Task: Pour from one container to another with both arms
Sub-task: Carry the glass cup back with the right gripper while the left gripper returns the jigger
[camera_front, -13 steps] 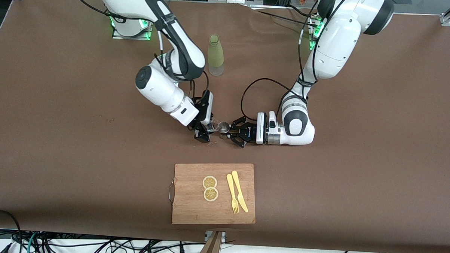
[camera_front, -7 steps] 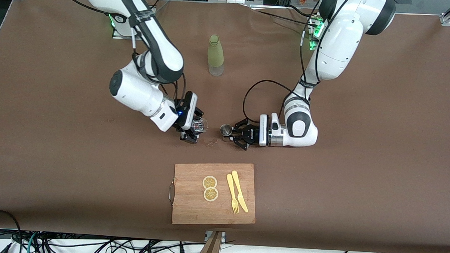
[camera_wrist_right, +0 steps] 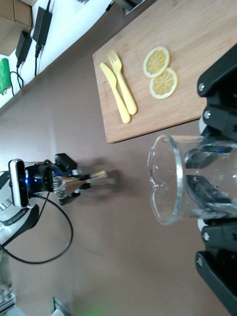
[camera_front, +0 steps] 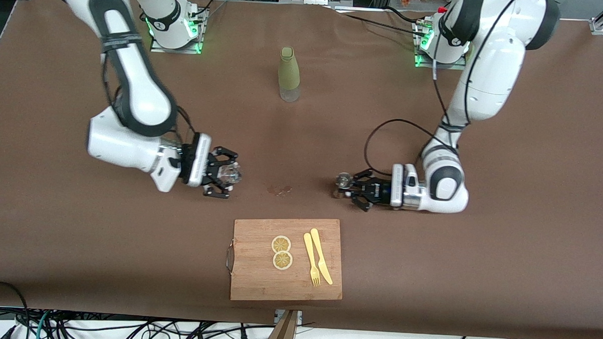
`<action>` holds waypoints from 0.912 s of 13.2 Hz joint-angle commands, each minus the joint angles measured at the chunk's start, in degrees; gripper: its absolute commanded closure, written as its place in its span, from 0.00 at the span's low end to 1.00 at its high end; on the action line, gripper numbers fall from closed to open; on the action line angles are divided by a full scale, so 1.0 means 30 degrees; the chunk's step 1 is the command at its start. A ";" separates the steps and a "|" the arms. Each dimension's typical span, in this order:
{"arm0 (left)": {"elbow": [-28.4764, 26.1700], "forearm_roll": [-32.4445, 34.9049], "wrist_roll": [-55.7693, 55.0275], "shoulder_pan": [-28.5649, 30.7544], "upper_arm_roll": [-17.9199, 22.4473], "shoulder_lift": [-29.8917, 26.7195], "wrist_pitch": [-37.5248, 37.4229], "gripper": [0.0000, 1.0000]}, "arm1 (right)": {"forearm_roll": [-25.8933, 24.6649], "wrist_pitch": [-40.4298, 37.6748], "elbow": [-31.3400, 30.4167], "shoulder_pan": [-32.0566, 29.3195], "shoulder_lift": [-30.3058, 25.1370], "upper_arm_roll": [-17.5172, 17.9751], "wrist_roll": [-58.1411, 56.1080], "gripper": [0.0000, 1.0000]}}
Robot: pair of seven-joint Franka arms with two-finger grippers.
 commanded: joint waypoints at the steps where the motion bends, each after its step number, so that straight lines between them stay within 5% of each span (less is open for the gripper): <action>1: -0.0486 0.2188 0.0589 0.1526 0.1539 -0.0670 -0.3198 1.00 | 0.0636 -0.1951 -0.0408 -0.2252 0.0163 0.0224 -0.1727 1.00; 7: -0.0632 0.5151 0.2226 0.5100 0.4415 -0.0466 -0.7807 1.00 | 0.1653 -0.5700 -0.0379 -0.7000 0.3499 0.0224 -0.7845 1.00; 12: -0.0603 0.7553 0.4656 0.7971 0.5033 -0.0349 -0.8309 1.00 | 0.2569 -0.7113 -0.0116 -0.8879 0.6228 0.0224 -1.1719 1.00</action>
